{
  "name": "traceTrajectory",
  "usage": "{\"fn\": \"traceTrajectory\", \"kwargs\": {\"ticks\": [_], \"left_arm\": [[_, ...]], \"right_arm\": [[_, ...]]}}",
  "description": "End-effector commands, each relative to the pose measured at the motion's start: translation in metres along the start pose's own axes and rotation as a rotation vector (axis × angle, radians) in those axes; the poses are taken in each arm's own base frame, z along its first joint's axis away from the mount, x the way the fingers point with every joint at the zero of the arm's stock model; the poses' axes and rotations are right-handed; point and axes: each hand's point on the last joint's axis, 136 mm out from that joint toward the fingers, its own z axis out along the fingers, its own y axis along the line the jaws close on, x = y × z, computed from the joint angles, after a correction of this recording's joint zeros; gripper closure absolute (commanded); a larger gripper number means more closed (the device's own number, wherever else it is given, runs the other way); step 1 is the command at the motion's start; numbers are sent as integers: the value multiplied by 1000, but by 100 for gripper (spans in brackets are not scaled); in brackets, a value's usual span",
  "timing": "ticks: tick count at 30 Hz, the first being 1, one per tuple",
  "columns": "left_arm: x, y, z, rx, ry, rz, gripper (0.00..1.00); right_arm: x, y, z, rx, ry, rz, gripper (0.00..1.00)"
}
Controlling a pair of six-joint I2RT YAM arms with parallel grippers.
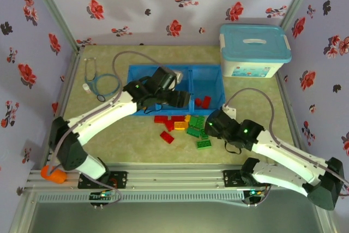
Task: Sort the legos into containers by color
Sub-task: Pick up the lego from the bottom-center of the table.
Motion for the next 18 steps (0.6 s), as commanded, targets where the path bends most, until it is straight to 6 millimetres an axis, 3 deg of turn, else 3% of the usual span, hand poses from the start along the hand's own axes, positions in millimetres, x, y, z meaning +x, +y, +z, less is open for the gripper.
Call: {"fn": "traceTrajectory", "kwargs": {"ticks": [1,8,18], "left_arm": [[21,20,-9,-52,-24,-49,23],[71,56,-27,-118,-5,-102,23],[105,84,-44,-161,-24,-164,23]], "right_arm": [[17,7,12,-5,55,-13,19],[39,24,36,33,141,-91,5],[67,26,61,82,250,-137,7]]}}
